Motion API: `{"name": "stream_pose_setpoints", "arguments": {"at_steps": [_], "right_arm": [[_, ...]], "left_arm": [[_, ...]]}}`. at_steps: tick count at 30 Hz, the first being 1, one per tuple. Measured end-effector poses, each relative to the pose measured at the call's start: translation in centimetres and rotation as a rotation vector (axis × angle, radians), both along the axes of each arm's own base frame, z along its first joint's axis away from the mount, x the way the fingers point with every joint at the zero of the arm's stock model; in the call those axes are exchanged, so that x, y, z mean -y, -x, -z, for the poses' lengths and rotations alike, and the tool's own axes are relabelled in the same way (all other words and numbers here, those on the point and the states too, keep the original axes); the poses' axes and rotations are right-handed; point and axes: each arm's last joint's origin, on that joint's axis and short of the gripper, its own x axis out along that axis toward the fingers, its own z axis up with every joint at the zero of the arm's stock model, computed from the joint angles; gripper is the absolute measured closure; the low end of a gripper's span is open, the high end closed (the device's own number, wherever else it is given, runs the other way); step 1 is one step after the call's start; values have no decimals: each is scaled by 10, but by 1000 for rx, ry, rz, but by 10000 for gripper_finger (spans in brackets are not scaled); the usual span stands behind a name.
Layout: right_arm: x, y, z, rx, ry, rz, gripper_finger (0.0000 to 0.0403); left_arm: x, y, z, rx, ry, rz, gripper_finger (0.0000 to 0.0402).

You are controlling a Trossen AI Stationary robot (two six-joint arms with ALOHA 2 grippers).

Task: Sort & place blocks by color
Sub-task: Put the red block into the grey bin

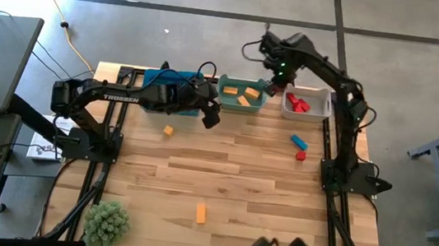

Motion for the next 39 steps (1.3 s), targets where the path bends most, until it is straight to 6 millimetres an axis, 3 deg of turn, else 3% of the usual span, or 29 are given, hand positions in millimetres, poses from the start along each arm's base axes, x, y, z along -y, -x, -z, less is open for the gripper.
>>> {"name": "stream_pose_setpoints", "arguments": {"at_steps": [6,16,21,25,30,34,39], "right_arm": [[9,43,2,45,50,105,367],[6,100,39,286,30,264,367],[3,113,60,308,35,332,365],[2,123,80,239,35,386,350],[1,134,100,175,51,437,360],[3,139,108,176,65,454,355],[3,139,109,170,69,453,320]], "left_arm": [[-7,3,0,44,44,-68,190],[-13,6,1,81,78,-129,190],[-13,7,0,75,57,-158,190],[-14,7,0,75,56,-159,190],[-13,7,1,70,57,-160,190],[-12,10,4,23,73,-163,190],[-11,15,10,-34,114,-185,190]]}}
